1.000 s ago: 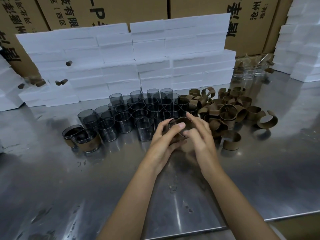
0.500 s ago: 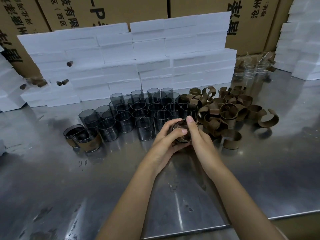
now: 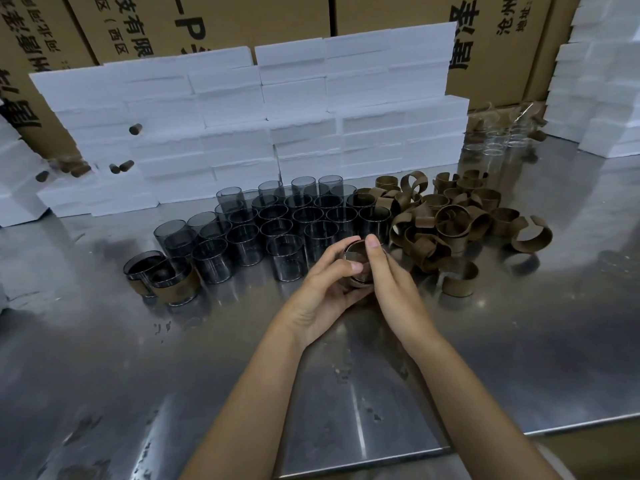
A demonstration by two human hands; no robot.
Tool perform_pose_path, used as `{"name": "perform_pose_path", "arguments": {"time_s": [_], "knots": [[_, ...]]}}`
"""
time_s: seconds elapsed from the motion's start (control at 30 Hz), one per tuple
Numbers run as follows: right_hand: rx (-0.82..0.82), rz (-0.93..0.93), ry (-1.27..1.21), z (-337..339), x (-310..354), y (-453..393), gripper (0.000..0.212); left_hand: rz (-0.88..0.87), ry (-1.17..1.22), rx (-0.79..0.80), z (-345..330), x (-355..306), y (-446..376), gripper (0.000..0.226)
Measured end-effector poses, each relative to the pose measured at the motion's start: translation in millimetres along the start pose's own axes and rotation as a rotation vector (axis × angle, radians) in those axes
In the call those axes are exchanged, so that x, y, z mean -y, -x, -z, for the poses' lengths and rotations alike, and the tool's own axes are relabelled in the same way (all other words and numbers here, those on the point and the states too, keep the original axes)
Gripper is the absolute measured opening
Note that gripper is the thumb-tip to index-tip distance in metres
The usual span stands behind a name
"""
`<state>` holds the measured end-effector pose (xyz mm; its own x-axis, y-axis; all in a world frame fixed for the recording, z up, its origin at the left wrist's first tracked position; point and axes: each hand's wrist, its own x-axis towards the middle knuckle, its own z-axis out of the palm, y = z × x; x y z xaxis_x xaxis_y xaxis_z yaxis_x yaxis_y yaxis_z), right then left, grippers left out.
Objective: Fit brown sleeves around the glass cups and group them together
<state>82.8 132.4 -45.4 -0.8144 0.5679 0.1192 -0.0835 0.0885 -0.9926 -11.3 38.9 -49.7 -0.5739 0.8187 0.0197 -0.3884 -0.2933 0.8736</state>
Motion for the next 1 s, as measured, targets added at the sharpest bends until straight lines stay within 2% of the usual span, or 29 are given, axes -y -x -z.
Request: {"name": "perform_pose_path", "arguments": {"time_s": [0.17,0.3,0.5,0.63,0.77,0.9,1.0], "knots": [[-0.05,-0.032,-0.014,0,0,0,0.052,-0.005,0.008,-0.067,-3,0,0,0.073],[-0.178,-0.054,0.0,-1,-2,-4,0.055,0.011,0.02,-0.049,-5,1,3,0.06],[-0.292,-0.108,-0.084,1,-9,-11,0.046,0.062,0.041,0.028,-8,-2,6,0.056],[-0.248,-0.14,-0.24,6,-12,-14,0.047,0.047,0.019,0.009,-10,-1,5,0.058],[-0.156,-0.14,-0.413,7,-5,-14,0.037,-0.013,-0.044,-0.075,-8,-2,2,0.059],[-0.109,-0.171,-0.501,12,1,-15,0.051,-0.03,-0.087,-0.069,-5,-5,3,0.055],[-0.108,-0.198,-0.529,17,2,-16,0.053,-0.014,-0.064,-0.095,-5,-8,2,0.06]]}}
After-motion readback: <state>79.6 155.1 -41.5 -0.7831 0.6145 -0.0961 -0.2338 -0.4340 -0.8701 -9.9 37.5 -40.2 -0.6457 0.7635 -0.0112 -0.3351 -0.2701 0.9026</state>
